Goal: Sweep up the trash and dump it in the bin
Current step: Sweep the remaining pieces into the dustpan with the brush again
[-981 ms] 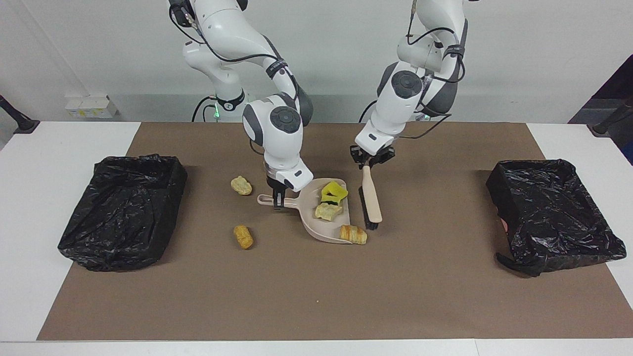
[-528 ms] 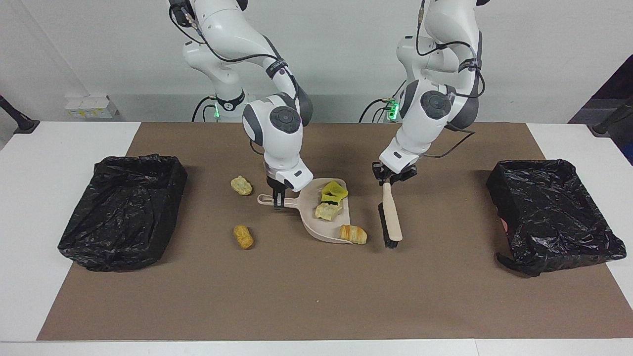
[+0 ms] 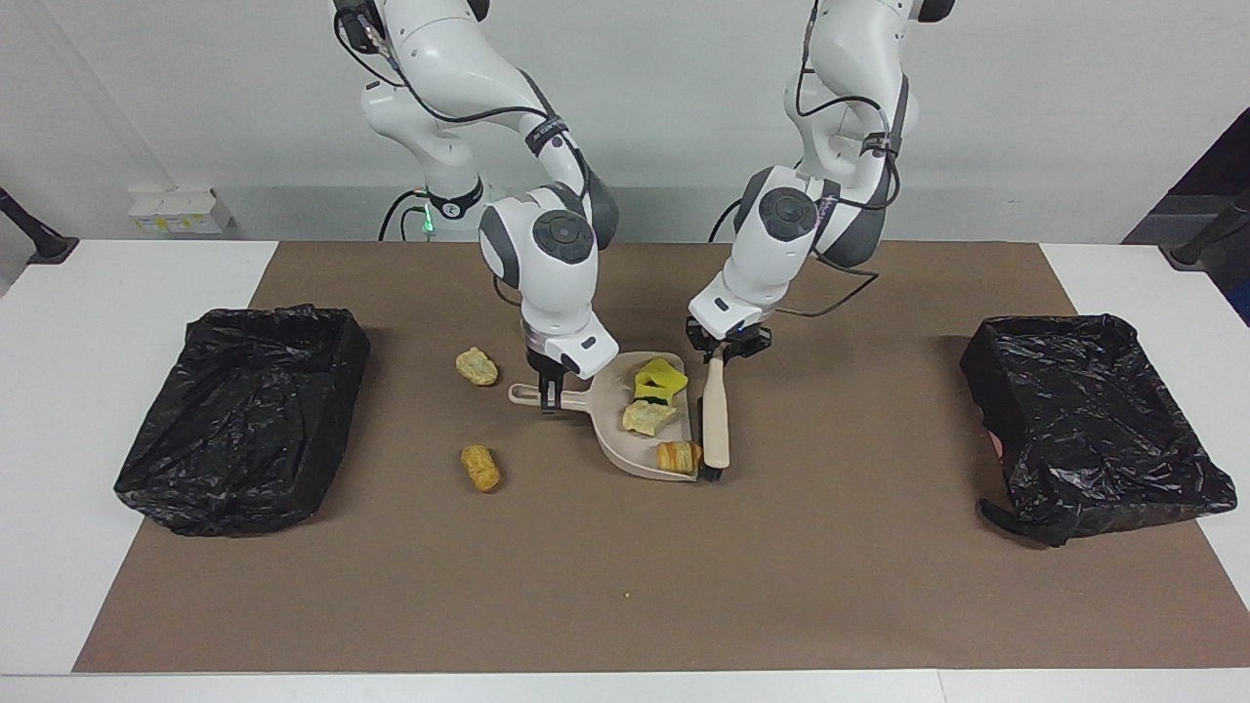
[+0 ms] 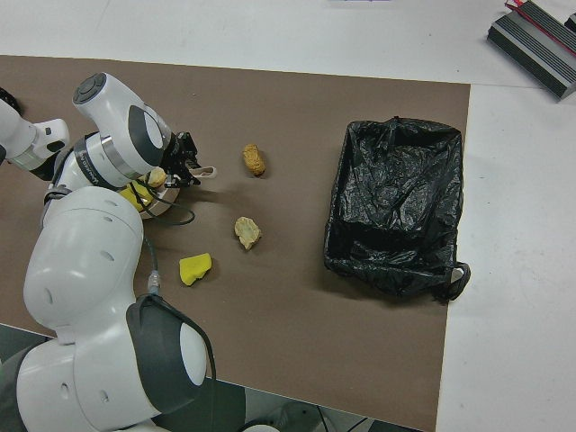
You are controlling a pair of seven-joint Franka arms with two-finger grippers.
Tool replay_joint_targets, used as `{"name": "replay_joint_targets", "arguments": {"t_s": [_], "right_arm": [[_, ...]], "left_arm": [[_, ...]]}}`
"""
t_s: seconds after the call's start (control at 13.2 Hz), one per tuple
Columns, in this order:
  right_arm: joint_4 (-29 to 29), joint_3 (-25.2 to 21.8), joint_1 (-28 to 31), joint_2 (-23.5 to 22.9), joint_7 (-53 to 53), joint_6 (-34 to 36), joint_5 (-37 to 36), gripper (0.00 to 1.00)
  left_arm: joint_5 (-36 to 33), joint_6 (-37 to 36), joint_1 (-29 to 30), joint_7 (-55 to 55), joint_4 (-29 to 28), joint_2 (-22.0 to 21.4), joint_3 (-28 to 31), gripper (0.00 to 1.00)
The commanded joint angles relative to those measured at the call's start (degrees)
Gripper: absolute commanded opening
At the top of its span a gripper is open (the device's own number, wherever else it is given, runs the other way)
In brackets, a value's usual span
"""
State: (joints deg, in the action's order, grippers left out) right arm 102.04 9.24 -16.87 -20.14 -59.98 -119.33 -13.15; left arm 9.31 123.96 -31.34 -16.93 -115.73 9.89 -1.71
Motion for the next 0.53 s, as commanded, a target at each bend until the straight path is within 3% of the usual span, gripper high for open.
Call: {"name": "replay_joint_targets", "arguments": {"t_s": [0.0, 0.23, 0.45], "right_arm": [[1.8, 0.5, 0.8, 1.3, -2.9, -0.7, 1.2, 0.00], [1.8, 0.5, 1.0, 1.2, -3.0, -0.8, 1.2, 0.00], [1.8, 0.5, 1.1, 1.2, -3.3, -1.2, 1.3, 0.00]], "left_arm": [[0.3, -4.0, -1.3, -1.3, 0.3, -1.4, 0.6, 0.00], [-0.2, -6.4, 0.1, -7.8, 1.1, -3.2, 1.6, 0.00], [-1.0, -14.3, 1.4, -10.9, 0.0, -10.0, 1.6, 0.00]]}}
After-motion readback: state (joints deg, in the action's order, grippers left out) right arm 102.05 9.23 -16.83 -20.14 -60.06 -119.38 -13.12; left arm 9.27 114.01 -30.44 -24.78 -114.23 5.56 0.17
